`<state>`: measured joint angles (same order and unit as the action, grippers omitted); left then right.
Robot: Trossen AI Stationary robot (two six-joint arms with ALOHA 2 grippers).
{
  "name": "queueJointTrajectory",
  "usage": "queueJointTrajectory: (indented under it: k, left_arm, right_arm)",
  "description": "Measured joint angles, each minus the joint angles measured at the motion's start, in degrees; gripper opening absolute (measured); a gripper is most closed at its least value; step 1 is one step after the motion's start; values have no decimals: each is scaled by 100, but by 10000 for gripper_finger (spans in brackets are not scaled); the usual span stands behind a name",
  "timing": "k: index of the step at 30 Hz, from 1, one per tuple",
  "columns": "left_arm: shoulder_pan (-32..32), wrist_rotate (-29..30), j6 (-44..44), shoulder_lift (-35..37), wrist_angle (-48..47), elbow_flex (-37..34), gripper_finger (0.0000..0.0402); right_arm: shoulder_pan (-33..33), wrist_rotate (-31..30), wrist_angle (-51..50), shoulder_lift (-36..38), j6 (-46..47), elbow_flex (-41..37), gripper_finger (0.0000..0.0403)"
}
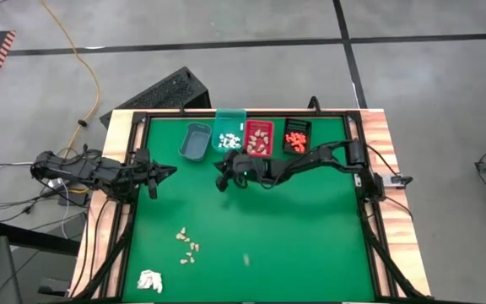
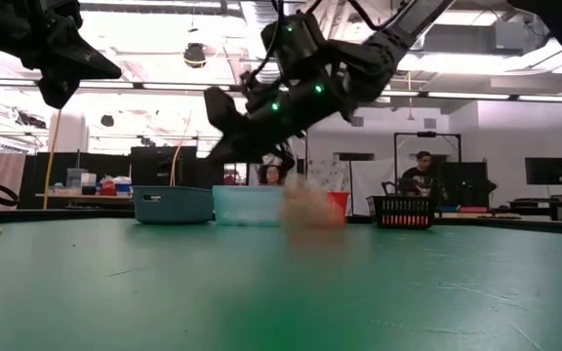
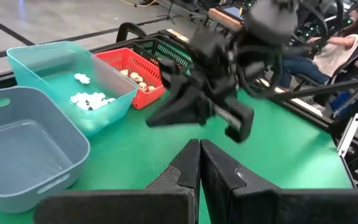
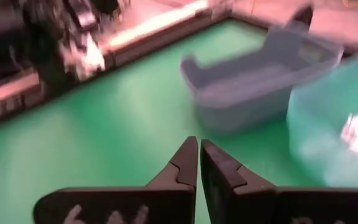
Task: Sort Halloween decoration
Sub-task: Put the white skull toy into the blue bin
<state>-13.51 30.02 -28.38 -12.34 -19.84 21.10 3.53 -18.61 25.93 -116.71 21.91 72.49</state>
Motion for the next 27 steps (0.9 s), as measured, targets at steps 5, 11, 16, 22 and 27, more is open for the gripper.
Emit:
queueJointTrajectory:
  k: [5,11,16,22,27]
  left_arm:
    - [-1,-21,-83,0,-2,0,0]
    - [-1,-113,175,0,-26,0,0]
    - [-1,-101,129,0,-15,0,0]
    - [-1,-109,225,0,-19,0,0]
    - [0,-122,262,-1,-11,0,0]
  right_arm:
    - [201,1239,-192,153,-269,156,39]
    - [-386,1768,-1669,1719,-554,182,24]
    - [-1253,847,-3808,3348,-1239,179,3]
    - [-3045,-1689,-6965,4836,1300,186,1]
    - [-5235,-4166,-9077,5278,5057,-121,0]
